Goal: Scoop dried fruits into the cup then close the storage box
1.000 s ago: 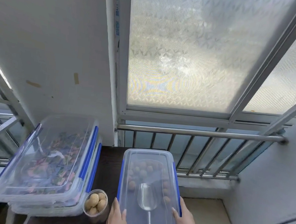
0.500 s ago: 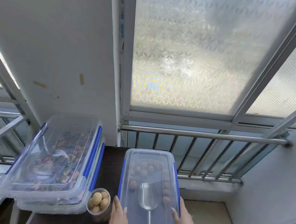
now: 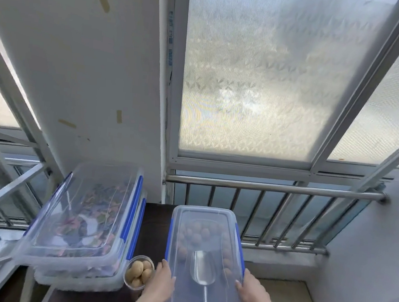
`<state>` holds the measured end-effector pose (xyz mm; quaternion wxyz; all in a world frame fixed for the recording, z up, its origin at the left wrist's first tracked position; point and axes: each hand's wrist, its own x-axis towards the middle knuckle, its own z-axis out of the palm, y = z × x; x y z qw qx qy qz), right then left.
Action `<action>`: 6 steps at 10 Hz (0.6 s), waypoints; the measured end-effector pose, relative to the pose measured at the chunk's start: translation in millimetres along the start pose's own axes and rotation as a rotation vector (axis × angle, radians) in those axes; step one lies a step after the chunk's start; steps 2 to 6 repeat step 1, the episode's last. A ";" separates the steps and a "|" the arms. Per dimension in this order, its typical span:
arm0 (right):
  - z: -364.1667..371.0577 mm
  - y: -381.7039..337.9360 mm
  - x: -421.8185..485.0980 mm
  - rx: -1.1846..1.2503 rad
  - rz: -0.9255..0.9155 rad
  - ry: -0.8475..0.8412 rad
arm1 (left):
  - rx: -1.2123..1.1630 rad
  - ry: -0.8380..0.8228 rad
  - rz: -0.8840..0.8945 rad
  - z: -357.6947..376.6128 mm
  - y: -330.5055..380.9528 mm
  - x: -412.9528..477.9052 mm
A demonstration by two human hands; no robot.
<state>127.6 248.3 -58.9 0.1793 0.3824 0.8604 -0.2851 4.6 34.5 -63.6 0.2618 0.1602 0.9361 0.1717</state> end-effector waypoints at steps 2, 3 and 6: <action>-30.7 -7.8 -15.8 -0.118 -0.048 0.057 | -0.047 0.034 0.119 -34.8 -4.0 0.5; -30.7 -7.8 -15.8 -0.118 -0.048 0.057 | -0.047 0.034 0.119 -34.8 -4.0 0.5; -30.7 -7.8 -15.8 -0.118 -0.048 0.057 | -0.047 0.034 0.119 -34.8 -4.0 0.5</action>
